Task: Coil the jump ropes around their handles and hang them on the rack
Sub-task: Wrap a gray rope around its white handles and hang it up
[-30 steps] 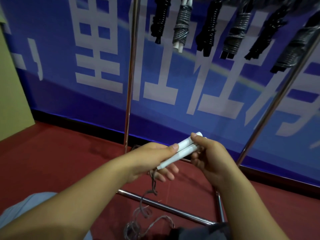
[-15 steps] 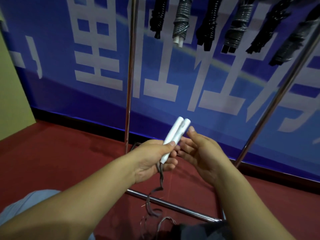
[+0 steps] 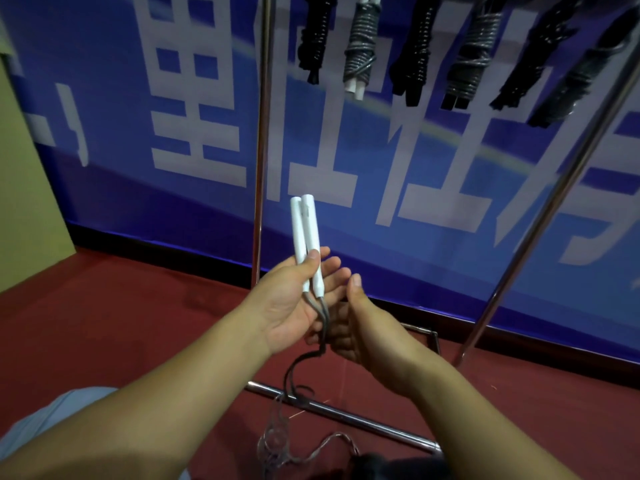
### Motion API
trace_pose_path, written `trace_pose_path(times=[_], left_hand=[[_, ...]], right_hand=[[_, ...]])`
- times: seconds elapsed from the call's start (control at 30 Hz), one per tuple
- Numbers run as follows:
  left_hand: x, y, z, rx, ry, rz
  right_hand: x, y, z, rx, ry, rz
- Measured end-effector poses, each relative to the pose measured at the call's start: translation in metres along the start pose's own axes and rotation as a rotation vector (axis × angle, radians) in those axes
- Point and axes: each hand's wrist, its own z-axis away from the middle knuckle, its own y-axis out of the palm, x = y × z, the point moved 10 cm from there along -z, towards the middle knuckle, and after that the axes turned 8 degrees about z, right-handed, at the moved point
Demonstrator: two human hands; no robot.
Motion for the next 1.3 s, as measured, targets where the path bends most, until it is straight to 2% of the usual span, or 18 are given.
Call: trace_pose_path(times=[0.13,0.27,0.63,0.77,0.83,0.93,1.03,1.1,1.17,1.3], left_hand=[[-0.005,-0.001,-0.001,-0.002,0.027,-0.040],[-0.016,-0.013,-0.003,-0.060,0.062,-0.039],[-0.050,-0.046,-0.002,-0.174,0.116,0.039],[-0.066,-0.057,0.000,-0.233,0.096,0.066],[-0.066,-0.061,0.001,-0.260,0.056,0.037],[-0.053,-0.060,0.004,-0.275,-0.044,-0.043],[-0.042,-0.054,0.002,-0.244,-0.091,-0.221],[-0.039,-0.050,-0.003,-0.207,-0.090,-0.412],[-0.031,-0.049,-0.007,-0.160,-0.110,-0.611],[0.007,-0.050,0.001,-0.028,-0.299,-0.904]], right_hand=[[0.004,-0.005,-0.002,-0.007,-0.042,-0.011],[0.006,-0.011,-0.003,0.021,-0.060,0.083],[-0.002,-0.047,0.003,-0.027,-0.079,0.629],[0.013,-0.063,0.010,-0.030,-0.170,0.479],[0.018,-0.074,0.011,-0.016,-0.211,0.500],[0.015,-0.092,0.010,-0.067,-0.172,0.583],[0.013,-0.114,0.009,-0.244,-0.119,0.641],[0.010,-0.128,0.010,-0.328,-0.088,0.488],[0.006,-0.128,0.012,-0.329,-0.093,0.288],[0.010,-0.129,0.019,-0.349,-0.146,0.164]])
